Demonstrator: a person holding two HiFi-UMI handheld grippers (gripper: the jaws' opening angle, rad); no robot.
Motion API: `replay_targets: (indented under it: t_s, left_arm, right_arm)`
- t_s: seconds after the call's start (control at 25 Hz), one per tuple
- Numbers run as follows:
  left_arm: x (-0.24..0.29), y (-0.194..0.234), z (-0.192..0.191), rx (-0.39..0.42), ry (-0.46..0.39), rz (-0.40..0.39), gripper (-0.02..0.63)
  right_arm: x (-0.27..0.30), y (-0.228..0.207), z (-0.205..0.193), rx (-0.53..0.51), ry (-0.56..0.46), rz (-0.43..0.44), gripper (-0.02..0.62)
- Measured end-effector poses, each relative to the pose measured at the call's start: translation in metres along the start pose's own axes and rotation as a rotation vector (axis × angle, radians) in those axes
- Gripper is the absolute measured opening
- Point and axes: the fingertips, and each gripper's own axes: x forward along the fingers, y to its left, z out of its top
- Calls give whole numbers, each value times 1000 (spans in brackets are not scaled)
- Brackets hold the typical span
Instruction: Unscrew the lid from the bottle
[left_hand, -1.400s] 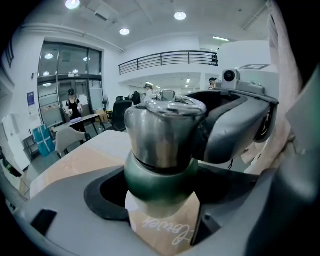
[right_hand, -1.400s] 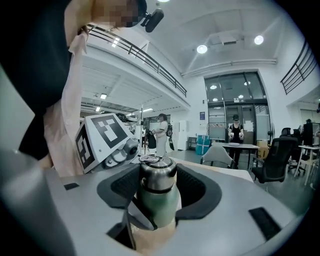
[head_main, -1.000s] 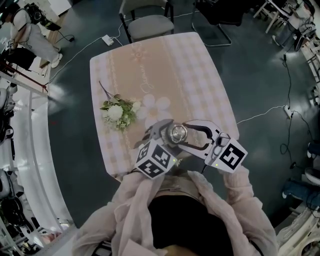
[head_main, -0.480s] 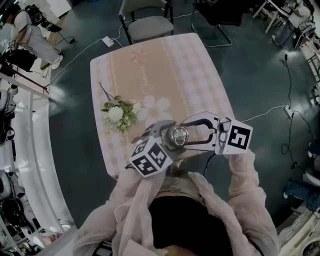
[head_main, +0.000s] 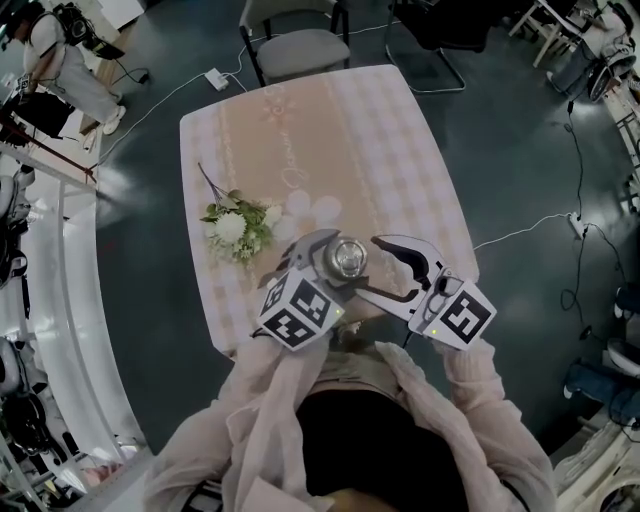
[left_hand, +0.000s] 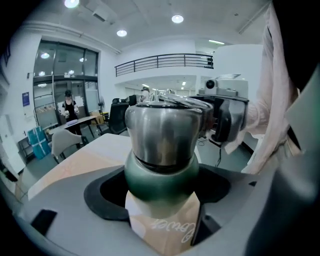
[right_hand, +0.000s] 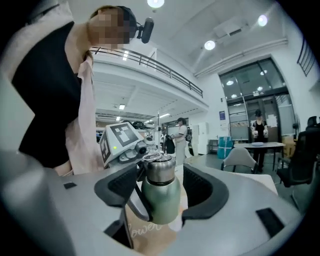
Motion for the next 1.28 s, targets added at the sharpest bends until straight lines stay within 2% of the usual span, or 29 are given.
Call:
replay_targets:
  t_s: [0.12,0.28,0.44,0.6,0.72,0.84,0.96,1.12,1.28]
  left_arm:
    - [1,5,-1,-21,-7,24,400]
    - [5,2,-2,-5,1,35,400]
    - [9,-5,-2,-10,-2,29,400]
    - [8,-4,-3,-20,1,31,400]
    - [7,-1,-8,-21,6,35,400]
    - [5,1,-10,-25,4,37,400]
    - [4,2,-10,-24,3,35,400]
    - [4,1,-9,-14,0,16,400]
    - [3,-1,-9,-2,0,-8,400]
  right_arm:
    - [1,0,0,20,-6,-128,285]
    - [7,-5,-7,2,34,-289,278]
    - [11,-8,-10,56,47,-348,280]
    - [15,-10,-13,47,90,-381,293]
    - [17,-9,-18,40,108,-402,283]
    - [20,-7,-19,35,107,-406,244]
    - [21,-6,-17,31,104,-392,244]
    - [23,-5,-14,-3,90,-339,244]
    - [24,-1,-13,-28,83,-237,244]
